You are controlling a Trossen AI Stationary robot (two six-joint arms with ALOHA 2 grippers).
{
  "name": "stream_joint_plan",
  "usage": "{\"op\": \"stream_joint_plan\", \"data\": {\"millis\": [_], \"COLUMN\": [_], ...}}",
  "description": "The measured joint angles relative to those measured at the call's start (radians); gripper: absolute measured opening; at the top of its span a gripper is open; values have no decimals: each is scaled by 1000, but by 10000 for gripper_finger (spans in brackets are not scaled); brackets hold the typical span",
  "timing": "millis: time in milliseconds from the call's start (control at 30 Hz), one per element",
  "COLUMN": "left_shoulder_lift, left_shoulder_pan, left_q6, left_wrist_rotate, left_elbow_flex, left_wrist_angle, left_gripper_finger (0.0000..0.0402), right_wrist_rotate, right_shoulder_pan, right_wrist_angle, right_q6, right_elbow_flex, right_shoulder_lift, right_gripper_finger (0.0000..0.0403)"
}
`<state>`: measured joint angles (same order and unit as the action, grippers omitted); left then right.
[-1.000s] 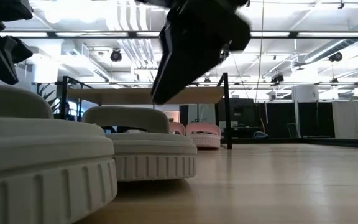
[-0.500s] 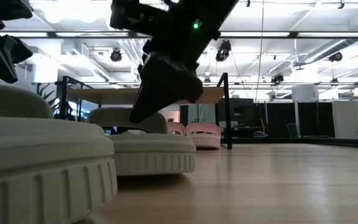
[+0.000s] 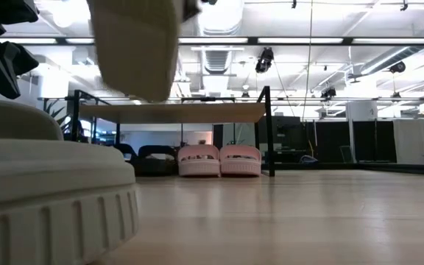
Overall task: Pick and place slides into the shelf
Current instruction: Put the right gray slide on the shelf
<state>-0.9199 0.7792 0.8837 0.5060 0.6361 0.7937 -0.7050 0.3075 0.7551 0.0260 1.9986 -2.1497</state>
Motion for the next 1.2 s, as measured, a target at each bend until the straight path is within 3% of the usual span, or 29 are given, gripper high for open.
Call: {"op": "stream_joint_plan", "data": {"millis": [167, 267, 367, 467, 667, 800, 933, 1200], "left_shoulder_lift": [0, 0, 0, 0, 0, 0, 0, 0], "left_shoulder_pan": [0, 0, 0, 0, 0, 0, 0, 0], "left_q6": [0, 0, 0, 0, 0, 0, 1, 2], "left_wrist_rotate": [0, 0, 0, 0, 0, 0, 0, 0], "left_elbow_flex": [0, 0, 1, 1, 1, 1, 1, 1], "left_wrist_angle": [0, 0, -1, -1, -1, -1, -1, -1], "left_gripper_finger": [0, 0, 0, 0, 0, 0, 0, 0], "right_wrist_rotate": [-243, -292, -279, -171, -52, -45, -129, -134], "right_shoulder_pan": [-96, -194, -304, -396, -469, -472, -468, -463], "right_wrist_angle": [154, 232, 236, 139, -66, -64, -59, -3], "right_q6": [-53, -86, -161, -287, -522, -520, -513, -440], "right_elbow_flex": [151, 191, 185, 147, 42, 1, -15, 59], "right_shoulder_lift": [1, 0, 0, -2, -2, 1, 1, 9], "right_gripper_finger": [10, 10, 9, 9, 9, 24, 60, 139]}}
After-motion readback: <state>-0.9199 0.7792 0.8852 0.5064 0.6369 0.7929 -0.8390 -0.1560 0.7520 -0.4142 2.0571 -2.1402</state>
